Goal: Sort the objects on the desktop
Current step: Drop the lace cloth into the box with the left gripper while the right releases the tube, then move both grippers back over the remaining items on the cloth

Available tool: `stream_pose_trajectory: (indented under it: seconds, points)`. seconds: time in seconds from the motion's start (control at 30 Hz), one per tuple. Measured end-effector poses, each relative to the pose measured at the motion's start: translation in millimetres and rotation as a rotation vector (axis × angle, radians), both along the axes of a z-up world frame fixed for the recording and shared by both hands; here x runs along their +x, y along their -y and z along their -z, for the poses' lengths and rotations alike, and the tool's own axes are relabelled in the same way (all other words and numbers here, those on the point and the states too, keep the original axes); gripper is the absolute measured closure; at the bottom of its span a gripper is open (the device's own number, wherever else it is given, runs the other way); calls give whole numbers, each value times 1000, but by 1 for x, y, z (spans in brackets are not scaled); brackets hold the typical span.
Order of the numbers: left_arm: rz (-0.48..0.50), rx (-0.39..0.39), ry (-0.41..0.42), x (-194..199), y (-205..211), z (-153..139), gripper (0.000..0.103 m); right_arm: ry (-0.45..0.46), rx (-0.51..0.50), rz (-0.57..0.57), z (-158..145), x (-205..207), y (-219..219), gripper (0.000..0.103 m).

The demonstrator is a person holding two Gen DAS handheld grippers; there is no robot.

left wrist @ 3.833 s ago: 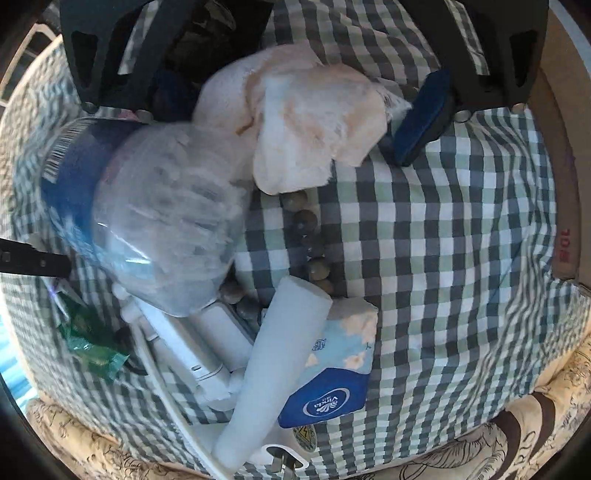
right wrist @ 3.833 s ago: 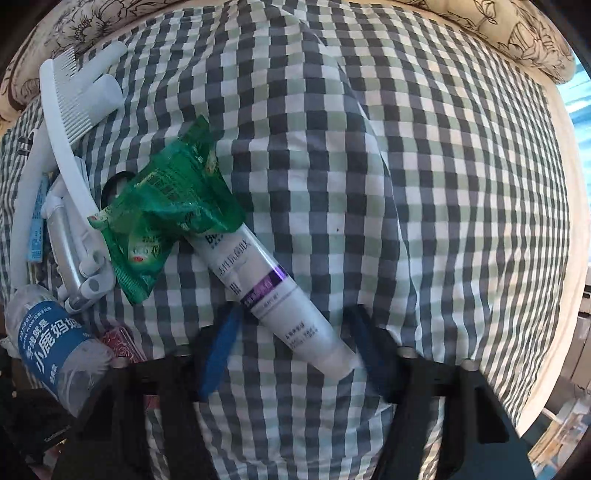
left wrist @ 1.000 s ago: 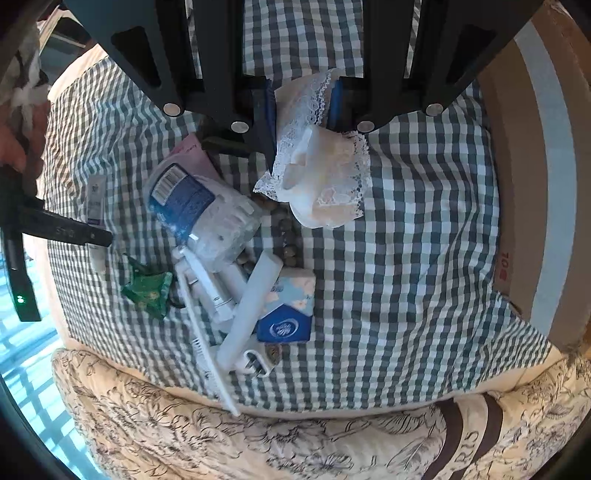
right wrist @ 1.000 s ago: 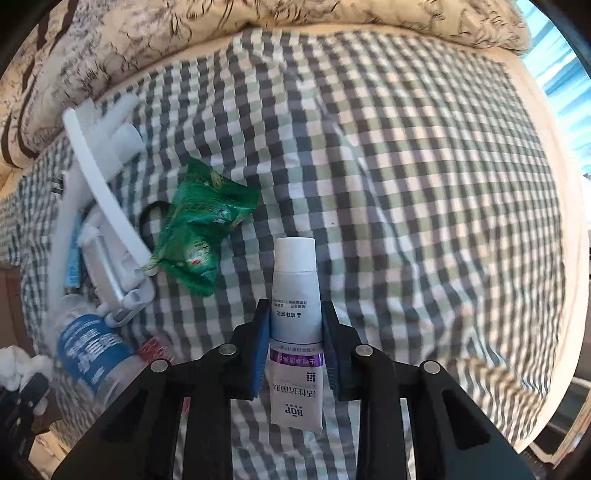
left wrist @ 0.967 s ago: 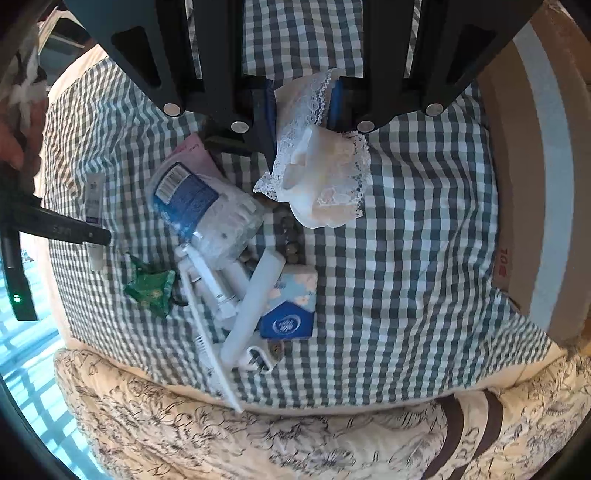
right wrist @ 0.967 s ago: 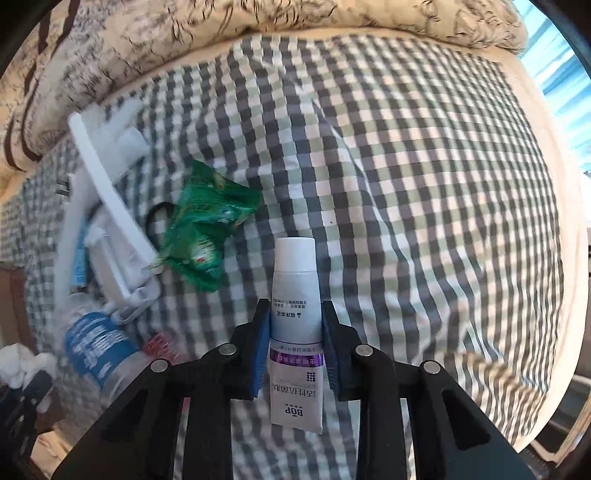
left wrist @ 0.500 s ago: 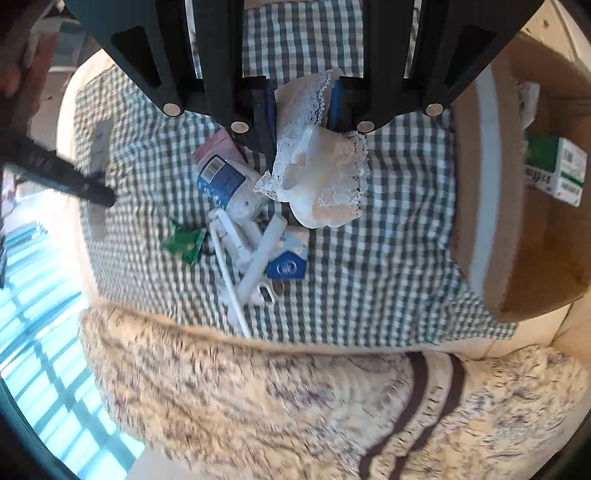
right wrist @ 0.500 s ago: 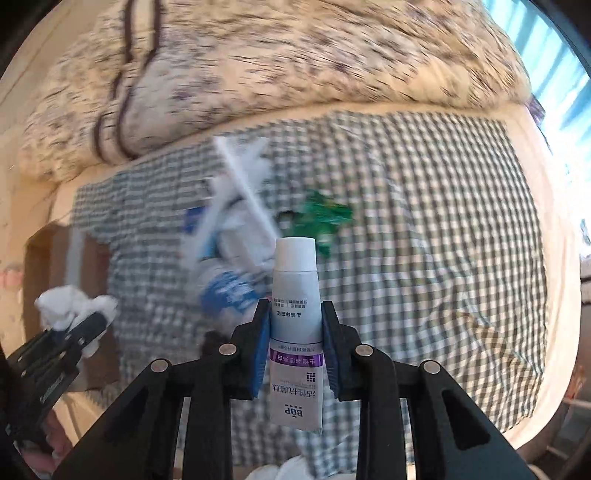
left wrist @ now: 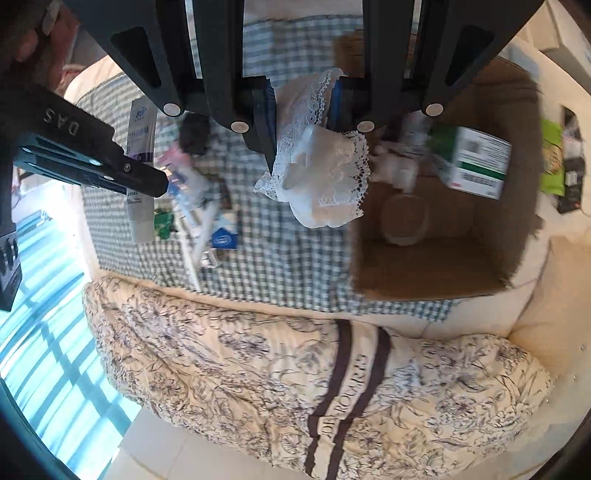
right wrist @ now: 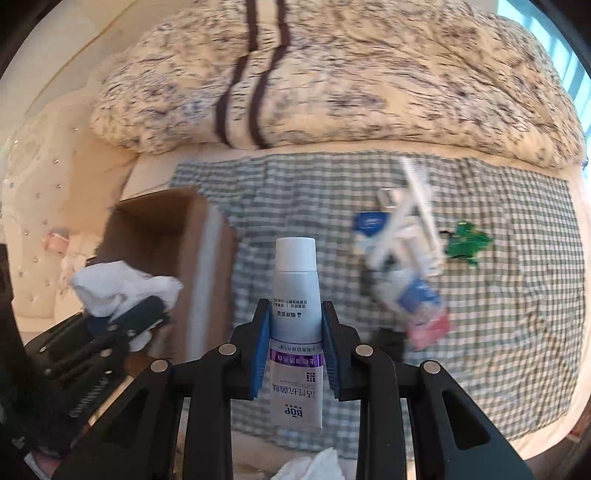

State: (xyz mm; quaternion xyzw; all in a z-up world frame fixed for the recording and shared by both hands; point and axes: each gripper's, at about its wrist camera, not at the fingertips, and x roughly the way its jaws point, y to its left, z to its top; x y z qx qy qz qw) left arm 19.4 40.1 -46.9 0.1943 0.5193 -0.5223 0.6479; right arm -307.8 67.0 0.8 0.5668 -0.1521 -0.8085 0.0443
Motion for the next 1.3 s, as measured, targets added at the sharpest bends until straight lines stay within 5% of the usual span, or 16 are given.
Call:
stream_pose_trajectory:
  seconds: [0.23,0.6,0.7,0.77,0.8,0.87,1.3]
  points:
    - [-26,-3,12,58,-34,11,81,5,-37,-51,-4,-11,90,77]
    - [-48,71,4,90,-53,54,74,60,-52,-102,23,-31,154,77]
    - [-80,104,24,95,-58,64,57,88,-77,-86,35,-38,162,77]
    - [-117,130,6,105,-63,72,45,124,-56,-51,44,-43,162,63]
    - [-127,141,-14,110,-65,76,40,147,-38,-31,48,-45,161,46]
    - [-138,143,-28,116,-68,79,29,168,-55,-7,54,-47,156,41]
    - [-81,126,-40,99,-32,72,28,156,-32,44,45,-51,135,41]
